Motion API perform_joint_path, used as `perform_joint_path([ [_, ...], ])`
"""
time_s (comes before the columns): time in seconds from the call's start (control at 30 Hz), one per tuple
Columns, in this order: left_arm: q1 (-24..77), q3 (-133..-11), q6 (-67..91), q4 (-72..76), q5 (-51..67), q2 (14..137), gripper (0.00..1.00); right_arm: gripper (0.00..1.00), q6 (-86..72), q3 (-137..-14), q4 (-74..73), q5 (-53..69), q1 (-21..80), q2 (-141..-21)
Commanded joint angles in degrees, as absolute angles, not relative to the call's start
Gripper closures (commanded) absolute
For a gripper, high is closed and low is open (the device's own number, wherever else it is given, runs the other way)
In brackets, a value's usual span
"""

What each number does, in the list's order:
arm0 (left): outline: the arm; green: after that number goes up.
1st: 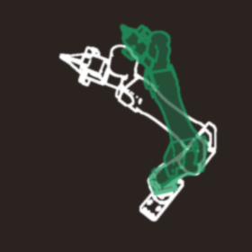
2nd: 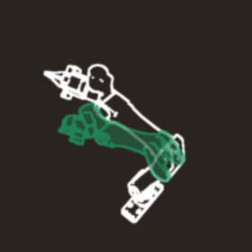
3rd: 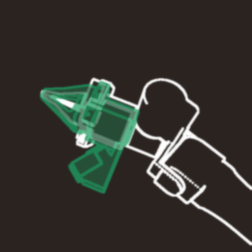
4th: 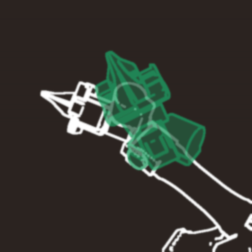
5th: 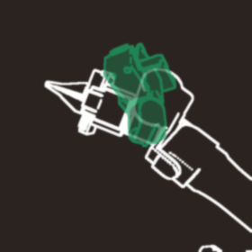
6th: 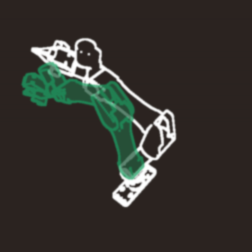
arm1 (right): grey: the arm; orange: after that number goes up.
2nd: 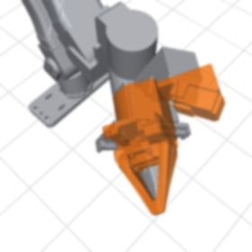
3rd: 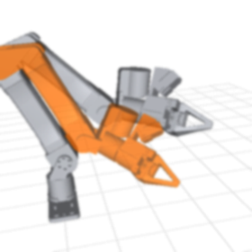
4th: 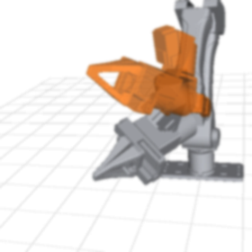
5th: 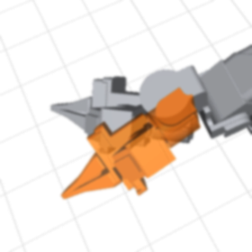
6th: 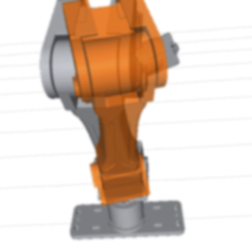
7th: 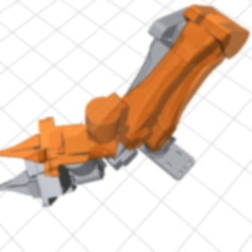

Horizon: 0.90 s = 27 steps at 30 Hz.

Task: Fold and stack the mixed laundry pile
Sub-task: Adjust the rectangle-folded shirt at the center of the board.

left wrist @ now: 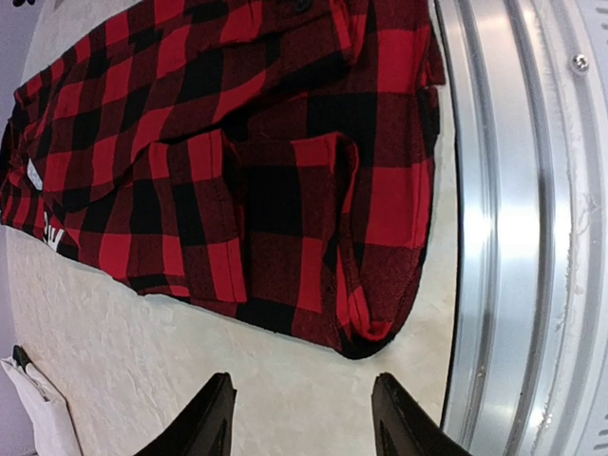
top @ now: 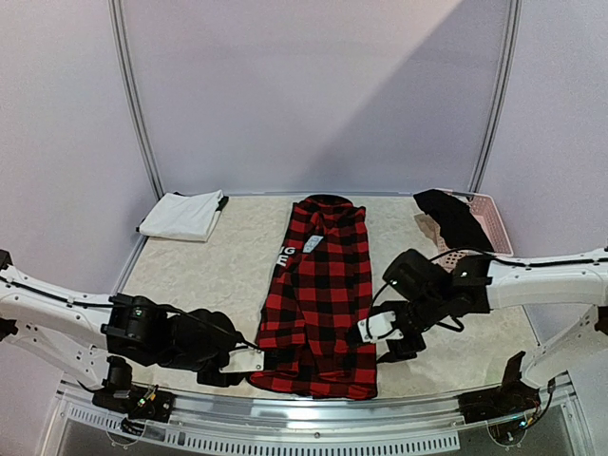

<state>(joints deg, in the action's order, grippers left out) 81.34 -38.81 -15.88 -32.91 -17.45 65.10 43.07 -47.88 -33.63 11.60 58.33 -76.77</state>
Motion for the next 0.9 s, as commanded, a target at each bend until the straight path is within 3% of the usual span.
perform_joint_path([
  [0.0,82.6,-38.7,-16.4,-29.5,-19.5,66.9,0.49,0.37,43.9,-51.6,-27.8,7.4,61.3,-84.5],
  [0.17,81.6,-37.0,-14.0,-27.0,-23.4,59.9,0.48,0.4,45.2,-54.4,-27.5,8.3,64.8,-91.8],
  [0.4,79.4,-34.0,-11.1,-24.9,-31.3,48.6,0.37,0.44,46.7,-56.9,-30.2,9.4,68.5,-97.1],
  [0.5,78.7,-34.2,-10.5,-25.1,-31.2,48.1,0.37,0.55,46.0,-57.8,-30.3,8.6,68.5,-98.7],
  [0.7,78.7,-35.2,-10.5,-25.6,-30.2,50.8,0.38,0.9,44.3,-59.5,-34.1,8.0,68.5,-97.7],
  [0.87,78.6,-35.2,-11.0,-25.5,-29.4,51.4,0.38,0.97,44.0,-59.1,-39.6,10.4,68.6,-91.6],
])
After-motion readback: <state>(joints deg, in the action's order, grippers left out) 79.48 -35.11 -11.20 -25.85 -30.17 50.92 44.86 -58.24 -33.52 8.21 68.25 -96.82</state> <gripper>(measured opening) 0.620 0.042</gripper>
